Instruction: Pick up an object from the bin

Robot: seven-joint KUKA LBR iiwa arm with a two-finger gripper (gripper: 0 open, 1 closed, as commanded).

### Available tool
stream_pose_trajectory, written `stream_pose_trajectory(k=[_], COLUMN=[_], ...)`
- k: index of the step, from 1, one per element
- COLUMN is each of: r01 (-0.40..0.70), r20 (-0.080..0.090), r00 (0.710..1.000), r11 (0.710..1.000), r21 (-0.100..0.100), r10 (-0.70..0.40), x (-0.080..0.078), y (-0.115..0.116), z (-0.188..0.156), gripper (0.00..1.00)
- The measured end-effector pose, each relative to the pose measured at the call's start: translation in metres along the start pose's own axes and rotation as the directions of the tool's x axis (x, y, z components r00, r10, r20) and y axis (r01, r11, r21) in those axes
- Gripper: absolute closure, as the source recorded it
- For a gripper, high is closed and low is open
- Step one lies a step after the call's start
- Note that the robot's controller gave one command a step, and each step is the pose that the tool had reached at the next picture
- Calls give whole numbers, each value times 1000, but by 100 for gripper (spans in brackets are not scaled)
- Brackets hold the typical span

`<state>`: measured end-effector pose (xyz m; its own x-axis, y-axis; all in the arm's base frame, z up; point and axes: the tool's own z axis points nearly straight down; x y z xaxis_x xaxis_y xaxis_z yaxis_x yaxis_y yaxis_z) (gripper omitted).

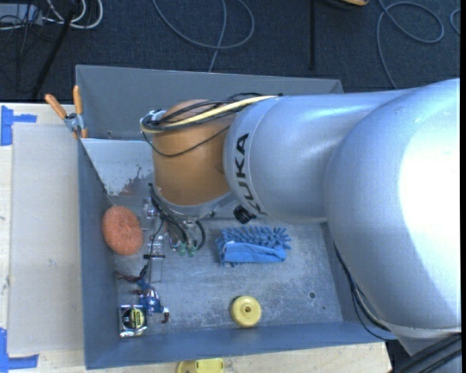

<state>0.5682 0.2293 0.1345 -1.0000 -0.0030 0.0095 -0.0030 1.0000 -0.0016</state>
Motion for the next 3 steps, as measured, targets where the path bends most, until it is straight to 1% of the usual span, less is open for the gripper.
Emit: stream_pose_trajectory(k=[1,2,3], r01=[-5,-154,-78], r20=[7,8,7], r00=[1000,988,997], r11=[1000,988,997], r21=[-1,-2,-1], r10=[5,154,78], x=[-2,20,34], y=[-1,7,15], z=[-5,2,13], gripper=[0,0,0])
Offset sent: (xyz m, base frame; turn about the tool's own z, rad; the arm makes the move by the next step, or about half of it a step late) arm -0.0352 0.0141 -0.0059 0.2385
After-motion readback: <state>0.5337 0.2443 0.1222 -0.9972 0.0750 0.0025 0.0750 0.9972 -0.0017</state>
